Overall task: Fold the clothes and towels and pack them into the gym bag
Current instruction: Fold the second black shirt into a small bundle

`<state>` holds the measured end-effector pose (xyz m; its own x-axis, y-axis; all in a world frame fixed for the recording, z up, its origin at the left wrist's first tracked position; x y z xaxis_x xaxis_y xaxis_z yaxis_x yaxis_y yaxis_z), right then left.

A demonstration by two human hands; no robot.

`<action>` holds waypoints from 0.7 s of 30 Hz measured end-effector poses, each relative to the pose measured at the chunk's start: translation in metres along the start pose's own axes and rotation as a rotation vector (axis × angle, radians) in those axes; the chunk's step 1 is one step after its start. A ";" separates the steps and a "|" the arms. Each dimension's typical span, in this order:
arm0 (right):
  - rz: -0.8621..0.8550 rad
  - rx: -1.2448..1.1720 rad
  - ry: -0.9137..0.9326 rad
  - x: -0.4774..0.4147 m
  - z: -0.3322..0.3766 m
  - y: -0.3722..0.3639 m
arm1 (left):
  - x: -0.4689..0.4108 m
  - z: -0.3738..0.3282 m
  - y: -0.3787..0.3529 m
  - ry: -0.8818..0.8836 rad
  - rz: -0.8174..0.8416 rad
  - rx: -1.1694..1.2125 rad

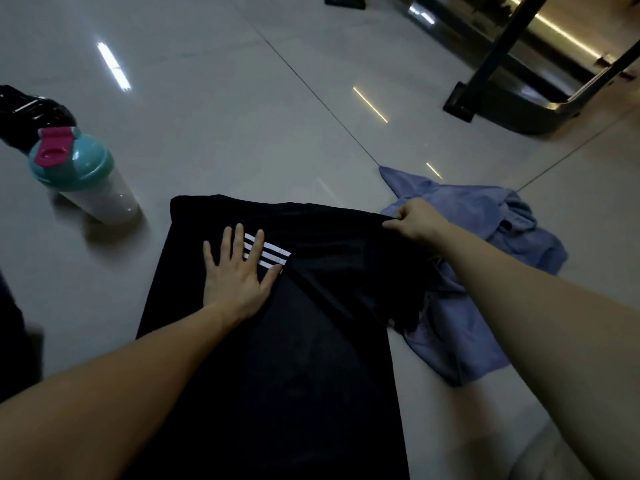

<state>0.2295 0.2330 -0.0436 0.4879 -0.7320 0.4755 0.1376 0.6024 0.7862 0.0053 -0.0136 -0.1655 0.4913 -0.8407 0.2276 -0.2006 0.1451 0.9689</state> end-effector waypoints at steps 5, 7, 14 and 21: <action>0.130 -0.129 0.029 0.014 0.001 0.003 | -0.001 0.000 0.000 -0.011 -0.003 0.001; 0.258 -0.034 -0.036 0.022 -0.001 0.009 | -0.001 0.000 0.001 -0.008 0.001 -0.004; 0.222 -0.340 -0.038 0.037 -0.010 0.035 | -0.001 -0.001 0.002 -0.006 0.031 0.003; 0.109 -0.196 -0.002 0.028 -0.005 0.033 | -0.001 -0.009 0.014 -0.033 -0.030 -0.009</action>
<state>0.2520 0.2337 -0.0067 0.5074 -0.6597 0.5543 0.2494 0.7282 0.6384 0.0100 -0.0058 -0.1511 0.4689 -0.8613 0.1956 -0.1785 0.1245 0.9760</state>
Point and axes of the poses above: each hand's wrist, its own x-axis away from the middle knuckle, its own y-axis out of the back of the hand, z = x × y, the point moved 2 cm from there along -x, towards the middle knuckle, and after that the axes turned 6 degrees about z, right-handed, at the moved point
